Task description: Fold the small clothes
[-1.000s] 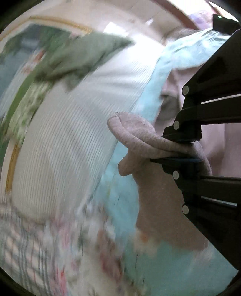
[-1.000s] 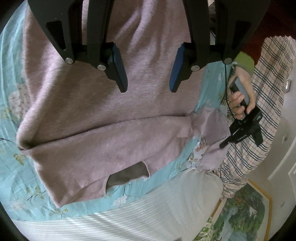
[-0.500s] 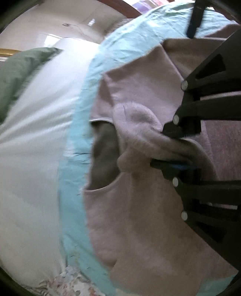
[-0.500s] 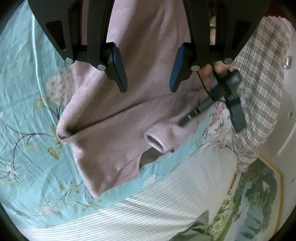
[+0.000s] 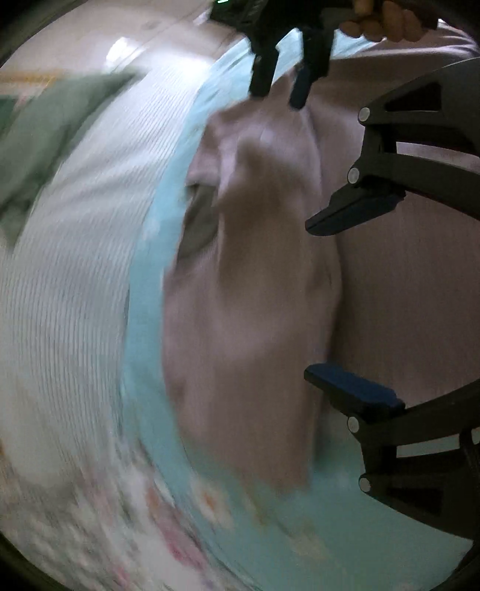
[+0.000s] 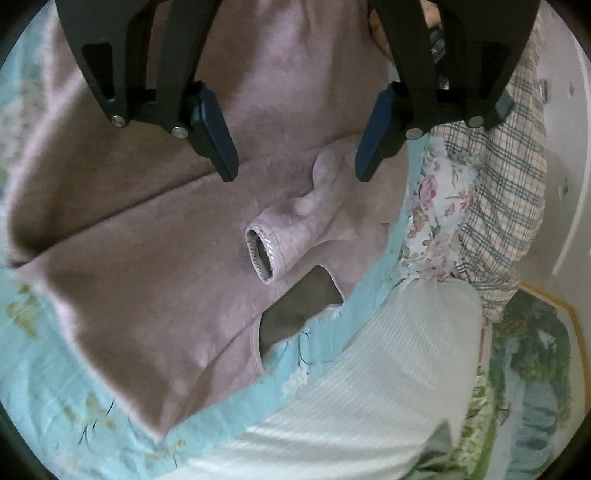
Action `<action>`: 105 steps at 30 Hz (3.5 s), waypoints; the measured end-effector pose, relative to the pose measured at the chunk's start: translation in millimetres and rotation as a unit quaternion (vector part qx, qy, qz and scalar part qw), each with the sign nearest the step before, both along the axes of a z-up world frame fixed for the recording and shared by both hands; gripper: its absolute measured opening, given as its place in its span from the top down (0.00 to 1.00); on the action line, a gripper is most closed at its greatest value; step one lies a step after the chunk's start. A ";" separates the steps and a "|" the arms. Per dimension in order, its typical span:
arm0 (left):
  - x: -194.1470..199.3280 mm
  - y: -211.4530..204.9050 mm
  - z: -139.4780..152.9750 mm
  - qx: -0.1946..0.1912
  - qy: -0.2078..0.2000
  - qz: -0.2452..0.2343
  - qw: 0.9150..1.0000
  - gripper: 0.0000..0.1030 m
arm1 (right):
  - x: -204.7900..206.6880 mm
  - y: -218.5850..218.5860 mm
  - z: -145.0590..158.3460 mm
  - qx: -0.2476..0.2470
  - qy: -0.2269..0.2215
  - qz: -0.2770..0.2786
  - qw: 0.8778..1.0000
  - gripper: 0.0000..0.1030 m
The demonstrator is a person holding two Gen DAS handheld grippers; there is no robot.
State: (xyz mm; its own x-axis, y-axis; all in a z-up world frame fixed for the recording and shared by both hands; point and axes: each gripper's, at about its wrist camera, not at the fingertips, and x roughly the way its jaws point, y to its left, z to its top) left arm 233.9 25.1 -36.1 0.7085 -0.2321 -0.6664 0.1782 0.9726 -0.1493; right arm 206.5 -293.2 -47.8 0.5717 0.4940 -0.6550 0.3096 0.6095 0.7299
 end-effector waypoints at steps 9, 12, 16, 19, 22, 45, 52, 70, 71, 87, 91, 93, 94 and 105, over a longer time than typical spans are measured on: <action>2.3 67.5 -22.7 -0.029 0.046 0.095 0.994 0.30 | 58.6 27.3 -23.7 -0.002 0.014 0.016 1.000 0.76; 10.9 60.6 -28.1 -0.019 0.058 0.092 0.994 0.30 | 68.6 25.2 -11.7 -0.020 -0.004 0.020 1.000 0.92; 32.8 53.3 -26.0 0.001 0.057 0.091 0.994 0.31 | 53.8 -4.3 47.9 -0.054 -0.116 -0.021 0.992 0.92; 52.5 55.5 -25.6 0.004 0.057 0.107 0.993 0.35 | 25.9 -40.0 71.7 -0.079 -0.163 -0.072 0.981 0.92; 66.5 62.2 -34.3 0.010 0.075 0.127 0.989 0.36 | 9.5 -69.7 56.0 -0.095 -0.135 -0.105 0.981 0.92; 50.7 83.1 -39.0 -0.038 0.063 0.159 0.985 0.36 | -14.7 -73.5 57.2 -0.269 -0.070 -0.107 0.955 0.84; 49.7 86.8 -40.0 -0.056 0.062 0.163 0.983 0.36 | -6.8 -45.8 65.5 -0.286 -0.102 -0.063 0.951 0.83; 7.3 86.3 -21.7 -0.060 0.061 0.101 0.991 0.38 | -47.0 -84.2 44.5 -0.210 -0.015 -0.018 0.977 0.48; -4.6 87.9 -18.3 -0.064 0.059 0.083 0.993 0.37 | -55.8 -81.5 47.7 -0.207 -0.020 -0.009 0.978 0.44; -179.0 96.4 -41.0 -0.129 0.127 -0.074 0.981 0.22 | -232.2 -67.4 26.2 -0.090 -0.004 0.132 0.987 0.40; -223.5 94.3 -44.5 -0.125 0.137 -0.105 0.977 0.22 | -265.6 -51.9 31.4 -0.072 -0.020 0.193 0.978 0.40; -236.8 95.4 -51.4 -0.130 0.151 -0.119 0.973 0.22 | -278.3 -49.8 32.5 -0.058 -0.030 0.206 0.976 0.40; -242.3 95.4 -56.2 -0.132 0.157 -0.123 0.971 0.22 | -282.7 -49.1 32.3 -0.050 -0.037 0.212 0.975 0.40; -242.9 100.0 -99.1 -0.189 0.199 -0.156 0.949 0.24 | -293.9 -52.1 12.5 -0.003 -0.052 0.220 0.974 0.62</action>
State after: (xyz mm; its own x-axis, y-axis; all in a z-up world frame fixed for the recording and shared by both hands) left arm -8.9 125.1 -135.3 0.2764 -0.6646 -0.6942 0.3047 0.7457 -0.5925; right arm -87.4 -345.3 -35.2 0.3687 0.7023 -0.6090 -0.0585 0.6713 0.7388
